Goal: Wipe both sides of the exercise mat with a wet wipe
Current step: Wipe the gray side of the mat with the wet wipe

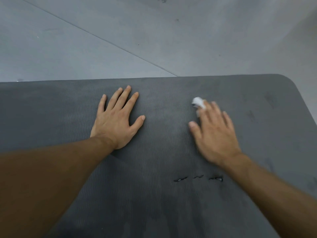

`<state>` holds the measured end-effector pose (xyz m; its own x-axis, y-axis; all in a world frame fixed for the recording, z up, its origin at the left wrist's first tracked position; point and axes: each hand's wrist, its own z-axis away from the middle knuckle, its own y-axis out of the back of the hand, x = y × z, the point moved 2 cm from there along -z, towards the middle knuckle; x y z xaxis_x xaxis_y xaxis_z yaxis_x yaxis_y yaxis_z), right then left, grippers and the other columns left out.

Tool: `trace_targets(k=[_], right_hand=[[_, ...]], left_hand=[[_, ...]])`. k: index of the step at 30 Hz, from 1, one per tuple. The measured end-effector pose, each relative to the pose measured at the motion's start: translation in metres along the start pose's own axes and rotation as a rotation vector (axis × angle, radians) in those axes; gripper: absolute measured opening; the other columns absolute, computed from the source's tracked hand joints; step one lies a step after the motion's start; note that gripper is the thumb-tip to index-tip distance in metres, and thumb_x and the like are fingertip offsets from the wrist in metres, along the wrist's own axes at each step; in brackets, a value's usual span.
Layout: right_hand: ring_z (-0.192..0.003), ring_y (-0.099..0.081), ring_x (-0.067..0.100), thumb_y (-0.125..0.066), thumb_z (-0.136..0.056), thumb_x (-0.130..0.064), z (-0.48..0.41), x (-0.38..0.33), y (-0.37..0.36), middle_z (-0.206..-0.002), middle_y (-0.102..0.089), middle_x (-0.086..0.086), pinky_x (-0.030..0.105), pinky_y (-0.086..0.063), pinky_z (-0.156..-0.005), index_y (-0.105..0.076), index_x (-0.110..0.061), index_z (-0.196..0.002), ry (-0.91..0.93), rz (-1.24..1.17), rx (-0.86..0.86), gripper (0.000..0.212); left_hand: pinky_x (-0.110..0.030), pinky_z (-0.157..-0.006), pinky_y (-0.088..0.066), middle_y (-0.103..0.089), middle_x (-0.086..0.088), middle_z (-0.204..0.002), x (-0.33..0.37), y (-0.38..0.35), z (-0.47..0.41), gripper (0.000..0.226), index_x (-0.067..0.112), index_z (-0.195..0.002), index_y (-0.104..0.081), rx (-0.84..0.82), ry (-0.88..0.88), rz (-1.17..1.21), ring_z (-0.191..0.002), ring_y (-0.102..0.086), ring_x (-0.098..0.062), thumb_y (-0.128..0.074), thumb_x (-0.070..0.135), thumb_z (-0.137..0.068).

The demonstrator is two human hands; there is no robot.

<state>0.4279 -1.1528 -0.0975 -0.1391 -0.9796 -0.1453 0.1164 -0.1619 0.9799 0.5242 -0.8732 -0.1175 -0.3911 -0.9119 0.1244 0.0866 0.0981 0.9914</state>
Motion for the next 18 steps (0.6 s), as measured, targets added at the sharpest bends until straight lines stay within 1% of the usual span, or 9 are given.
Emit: trace_targets(k=[2, 3, 5, 7, 10, 12, 15, 17, 18], right_hand=[[-0.159, -0.009, 0.022, -0.014, -0.103, -0.061, -0.010, 0.034, 0.005, -0.171, -0.020, 0.002, 0.048, -0.012, -0.129, -0.025, -0.017, -0.161, -0.174, -0.047, 0.025, 0.074], [-0.158, -0.012, 0.024, -0.014, -0.101, -0.063, -0.013, 0.045, 0.008, -0.170, -0.022, 0.004, 0.050, -0.016, -0.128, -0.024, -0.016, -0.162, -0.221, -0.082, 0.038, 0.078], [-0.157, -0.017, 0.026, -0.017, -0.100, -0.063, -0.013, 0.045, 0.009, -0.169, -0.023, 0.007, 0.051, -0.021, -0.126, -0.020, -0.017, -0.163, -0.232, -0.158, 0.032, 0.079], [-0.159, -0.008, 0.024, -0.022, -0.102, -0.059, -0.005, 0.024, 0.004, -0.172, -0.010, 0.005, 0.048, -0.016, -0.129, -0.013, -0.016, -0.165, -0.164, -0.202, -0.028, 0.077], [-0.160, 0.007, 0.019, -0.019, -0.103, -0.060, 0.018, -0.024, -0.002, -0.174, 0.005, -0.003, 0.037, -0.001, -0.127, -0.009, -0.017, -0.166, 0.016, -0.152, -0.085, 0.077], [-0.159, 0.012, 0.016, -0.017, -0.101, -0.063, 0.038, -0.055, -0.007, -0.174, 0.007, -0.005, 0.037, 0.001, -0.128, -0.009, -0.018, -0.166, 0.139, -0.129, -0.130, 0.079], [-0.158, 0.018, 0.014, -0.015, -0.104, -0.064, 0.068, -0.086, -0.011, -0.174, 0.005, -0.004, 0.041, -0.002, -0.130, -0.013, -0.017, -0.166, 0.333, -0.081, -0.195, 0.078], [-0.159, 0.013, 0.015, -0.014, -0.106, -0.064, 0.077, -0.085, -0.010, -0.175, 0.000, -0.004, 0.042, -0.005, -0.131, -0.020, -0.015, -0.165, 0.409, -0.015, -0.207, 0.077], [-0.160, 0.006, 0.016, -0.015, -0.106, -0.064, 0.078, -0.077, -0.007, -0.174, -0.006, -0.003, 0.042, -0.009, -0.130, -0.025, -0.015, -0.164, 0.434, 0.030, -0.193, 0.076]], left_hand=[[-0.055, -0.128, -0.002, 0.000, 0.006, -0.174, 0.000, 0.001, 0.000, 0.078, 0.032, -0.165, -0.009, -0.005, -0.003, 0.002, -0.160, 0.003, -0.015, -0.013, 0.071, -0.098], [-0.055, -0.128, -0.002, 0.001, 0.006, -0.174, 0.000, 0.001, 0.000, 0.078, 0.032, -0.165, -0.008, -0.008, -0.004, 0.003, -0.160, 0.004, -0.015, -0.013, 0.071, -0.098], [-0.055, -0.128, -0.002, 0.001, 0.006, -0.174, 0.000, 0.000, 0.000, 0.078, 0.032, -0.166, -0.007, -0.011, -0.005, 0.002, -0.160, 0.005, -0.015, -0.012, 0.071, -0.098], [-0.055, -0.128, -0.002, 0.002, 0.005, -0.174, 0.000, 0.000, 0.000, 0.079, 0.032, -0.166, -0.007, -0.011, -0.003, 0.004, -0.160, 0.005, -0.015, -0.011, 0.071, -0.098], [-0.055, -0.128, -0.001, 0.002, 0.005, -0.174, 0.000, 0.000, -0.001, 0.079, 0.032, -0.166, -0.007, -0.014, -0.005, 0.003, -0.160, 0.005, -0.015, -0.010, 0.072, -0.098], [-0.055, -0.128, -0.002, 0.001, 0.005, -0.174, 0.001, 0.000, 0.000, 0.079, 0.031, -0.166, -0.007, -0.012, -0.003, -0.001, -0.160, 0.004, -0.016, -0.010, 0.071, -0.098], [-0.055, -0.128, -0.001, 0.001, 0.005, -0.174, 0.001, 0.001, 0.001, 0.078, 0.032, -0.166, -0.007, -0.015, 0.006, 0.006, -0.160, 0.004, -0.016, -0.010, 0.071, -0.098], [-0.055, -0.128, 0.001, 0.003, 0.006, -0.174, 0.002, 0.001, 0.001, 0.078, 0.034, -0.165, -0.006, -0.029, 0.008, 0.010, -0.159, 0.006, -0.015, -0.008, 0.072, -0.097], [-0.055, -0.128, 0.002, 0.005, 0.006, -0.174, 0.002, 0.001, 0.001, 0.077, 0.036, -0.165, -0.004, -0.044, 0.012, 0.016, -0.159, 0.007, -0.015, -0.007, 0.072, -0.097]])
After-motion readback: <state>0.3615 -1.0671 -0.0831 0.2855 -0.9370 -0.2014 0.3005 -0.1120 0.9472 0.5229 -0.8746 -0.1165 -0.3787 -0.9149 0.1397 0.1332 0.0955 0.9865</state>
